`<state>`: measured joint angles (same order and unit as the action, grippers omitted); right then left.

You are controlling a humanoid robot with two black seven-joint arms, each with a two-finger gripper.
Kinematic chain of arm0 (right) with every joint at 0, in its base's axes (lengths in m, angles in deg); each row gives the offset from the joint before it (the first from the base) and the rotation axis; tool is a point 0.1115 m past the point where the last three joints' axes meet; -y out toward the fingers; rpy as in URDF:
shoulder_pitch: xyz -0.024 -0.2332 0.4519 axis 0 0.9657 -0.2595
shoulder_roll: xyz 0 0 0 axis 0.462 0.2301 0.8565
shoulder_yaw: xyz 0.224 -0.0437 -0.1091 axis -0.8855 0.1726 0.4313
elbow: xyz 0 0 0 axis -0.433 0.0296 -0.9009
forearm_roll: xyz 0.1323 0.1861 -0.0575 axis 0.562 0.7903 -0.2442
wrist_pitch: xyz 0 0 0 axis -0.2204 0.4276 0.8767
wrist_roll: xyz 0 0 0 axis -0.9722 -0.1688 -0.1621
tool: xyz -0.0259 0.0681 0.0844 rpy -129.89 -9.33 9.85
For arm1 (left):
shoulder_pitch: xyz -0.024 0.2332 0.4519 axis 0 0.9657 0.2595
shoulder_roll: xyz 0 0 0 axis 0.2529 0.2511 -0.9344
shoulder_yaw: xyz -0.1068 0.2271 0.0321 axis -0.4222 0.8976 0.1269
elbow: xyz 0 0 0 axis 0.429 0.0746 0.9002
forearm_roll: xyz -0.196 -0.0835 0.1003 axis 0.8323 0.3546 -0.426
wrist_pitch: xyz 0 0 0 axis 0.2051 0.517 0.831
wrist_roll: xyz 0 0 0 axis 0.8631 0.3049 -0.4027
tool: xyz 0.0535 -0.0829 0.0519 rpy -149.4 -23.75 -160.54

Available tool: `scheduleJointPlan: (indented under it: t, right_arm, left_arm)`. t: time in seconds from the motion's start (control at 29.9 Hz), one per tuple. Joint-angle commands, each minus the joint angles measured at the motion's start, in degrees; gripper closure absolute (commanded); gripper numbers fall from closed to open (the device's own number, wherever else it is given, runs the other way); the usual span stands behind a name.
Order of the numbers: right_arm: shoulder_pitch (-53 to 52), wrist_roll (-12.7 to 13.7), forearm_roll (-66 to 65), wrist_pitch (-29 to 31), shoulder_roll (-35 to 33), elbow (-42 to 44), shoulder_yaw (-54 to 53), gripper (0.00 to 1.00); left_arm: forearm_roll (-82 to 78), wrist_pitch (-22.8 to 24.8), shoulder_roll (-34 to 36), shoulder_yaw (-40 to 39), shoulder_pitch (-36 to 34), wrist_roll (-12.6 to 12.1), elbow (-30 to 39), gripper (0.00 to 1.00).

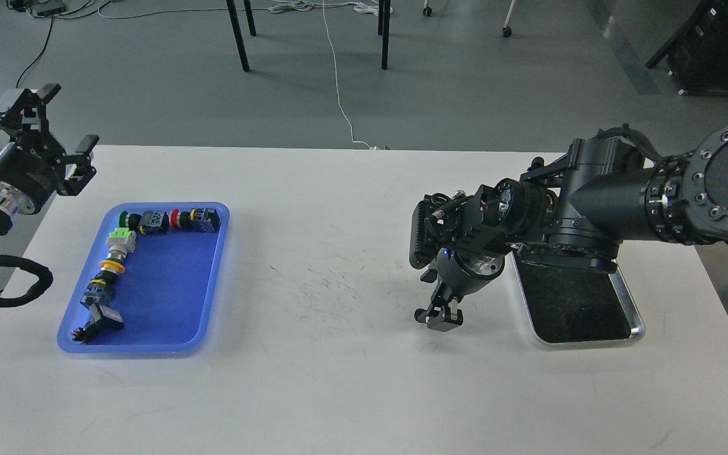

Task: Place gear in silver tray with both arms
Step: 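Lower the right gripper onto the black gear on the table, then close the right gripper on the black gear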

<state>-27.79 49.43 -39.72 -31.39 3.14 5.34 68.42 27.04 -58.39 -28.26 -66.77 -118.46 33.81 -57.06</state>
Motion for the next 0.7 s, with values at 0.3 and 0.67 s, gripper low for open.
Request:
scheduleJointPlan:
  t: [0.3,0.67]
  right_arm:
    - [0.4,0.0,0.9,-0.1,0.0,1.2,0.2,0.35]
    - [-0.9,0.0,4.4,0.0,0.0,-0.4,-0.3,0.33]
  left_arm:
    - [0.1,0.0,0.3,0.0,0.7,0.0,-0.2,0.02]
    - [0.0,0.0,1.0,0.1,0.8,0.0,-0.2,0.02]
